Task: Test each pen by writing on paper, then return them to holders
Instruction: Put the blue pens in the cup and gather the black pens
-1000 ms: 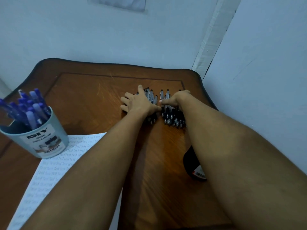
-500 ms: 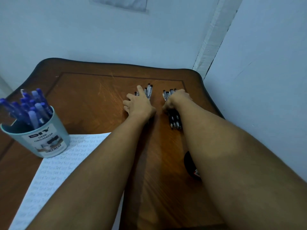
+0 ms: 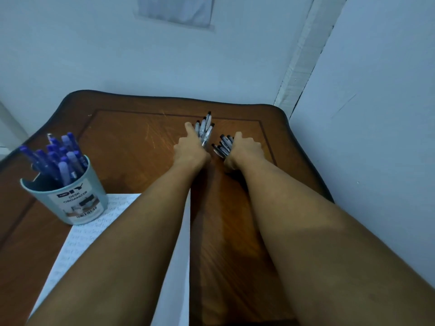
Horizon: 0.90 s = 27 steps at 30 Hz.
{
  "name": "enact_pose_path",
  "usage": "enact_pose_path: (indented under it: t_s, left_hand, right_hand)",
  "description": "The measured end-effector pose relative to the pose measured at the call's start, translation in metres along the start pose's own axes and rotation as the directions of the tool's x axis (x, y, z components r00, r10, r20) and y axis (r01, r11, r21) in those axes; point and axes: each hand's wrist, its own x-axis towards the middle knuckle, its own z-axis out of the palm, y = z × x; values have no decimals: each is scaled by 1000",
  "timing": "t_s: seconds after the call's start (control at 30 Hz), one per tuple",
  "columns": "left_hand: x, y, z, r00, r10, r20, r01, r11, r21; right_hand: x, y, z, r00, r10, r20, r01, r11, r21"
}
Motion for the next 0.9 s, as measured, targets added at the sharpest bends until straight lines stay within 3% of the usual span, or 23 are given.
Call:
enact_pose_path:
  t_s: [0.17, 0.4, 0.6, 0.67, 0.77, 0.9]
  left_hand:
    - [-5, -7, -20, 995, -93, -43, 84, 981, -175]
    - [-12, -4, -48, 977, -48, -209, -53, 891, -451]
    - [-19, 4, -60, 948, -45, -316, -178, 746, -641]
    - [-25, 5, -67, 942, -21, -336, -221, 713, -665]
    - [-38, 14, -73, 934, 57, -352, -301, 658, -691]
    - [-58, 39, -75, 925, 186, -332, -375, 594, -712]
  right_hand:
    - [-11, -7, 2, 996, -90, -6, 90, 994, -69]
    - [-25, -17, 7, 991, -135, 25, 136, 991, -13]
    - [-37, -17, 1, 987, -163, -17, 162, 959, 234]
    - [-42, -13, -8, 983, -171, -73, 186, 889, 418]
    - [-50, -6, -26, 971, -144, -190, 236, 689, 685]
    - [-65, 11, -56, 935, -45, -351, 339, 398, 853]
